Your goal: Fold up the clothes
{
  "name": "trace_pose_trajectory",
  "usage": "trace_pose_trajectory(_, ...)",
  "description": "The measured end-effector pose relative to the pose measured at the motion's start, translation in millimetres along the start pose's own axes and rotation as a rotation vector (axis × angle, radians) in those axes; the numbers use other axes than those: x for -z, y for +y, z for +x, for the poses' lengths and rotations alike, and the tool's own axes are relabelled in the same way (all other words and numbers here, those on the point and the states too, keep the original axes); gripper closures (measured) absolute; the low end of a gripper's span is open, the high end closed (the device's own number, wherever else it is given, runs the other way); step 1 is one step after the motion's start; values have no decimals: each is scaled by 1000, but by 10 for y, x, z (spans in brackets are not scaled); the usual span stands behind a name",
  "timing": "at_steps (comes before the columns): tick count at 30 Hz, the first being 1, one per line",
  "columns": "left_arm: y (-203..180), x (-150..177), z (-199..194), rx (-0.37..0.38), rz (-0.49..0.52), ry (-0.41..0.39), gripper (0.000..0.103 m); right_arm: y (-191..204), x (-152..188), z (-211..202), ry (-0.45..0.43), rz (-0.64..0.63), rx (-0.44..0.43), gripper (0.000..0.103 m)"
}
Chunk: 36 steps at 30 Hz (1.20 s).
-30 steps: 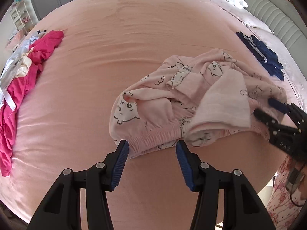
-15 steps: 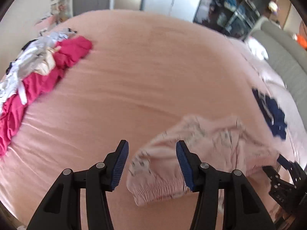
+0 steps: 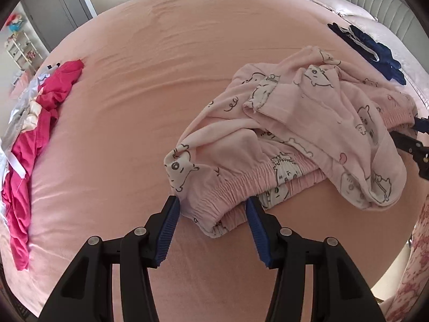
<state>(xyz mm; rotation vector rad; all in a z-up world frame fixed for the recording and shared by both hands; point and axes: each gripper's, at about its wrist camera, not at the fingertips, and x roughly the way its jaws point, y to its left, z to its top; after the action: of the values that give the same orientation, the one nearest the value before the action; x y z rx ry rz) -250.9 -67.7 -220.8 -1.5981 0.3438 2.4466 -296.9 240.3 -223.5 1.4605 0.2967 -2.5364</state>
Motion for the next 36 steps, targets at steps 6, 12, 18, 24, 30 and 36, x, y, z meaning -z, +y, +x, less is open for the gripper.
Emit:
trace_pose_trajectory(6, 156, -146, 85, -91, -137, -93, 55, 71, 125, -327, -43, 103, -9, 34)
trace_pose_trajectory(12, -60, -295, 237, -118, -145, -97, 55, 510, 113, -394, -37, 74, -17, 34)
trace_pose_trajectory(18, 30, -246, -375, -84, -230, -238, 89, 844, -21, -546, -103, 54, -83, 53)
trace_pose_trajectory(24, 214, -193, -485, 42, -233, -190, 95, 951, 6, -721, -81, 29, -70, 88)
trace_pose_trajectory(30, -220, 59, -375, 142, -33, -101, 75, 625, 252, -950, -104, 115, -117, 88)
trace_pose_trajectory(36, -372, -22, -177, 36, 22, -116, 55, 757, 206, -961, -109, 68, -89, 88)
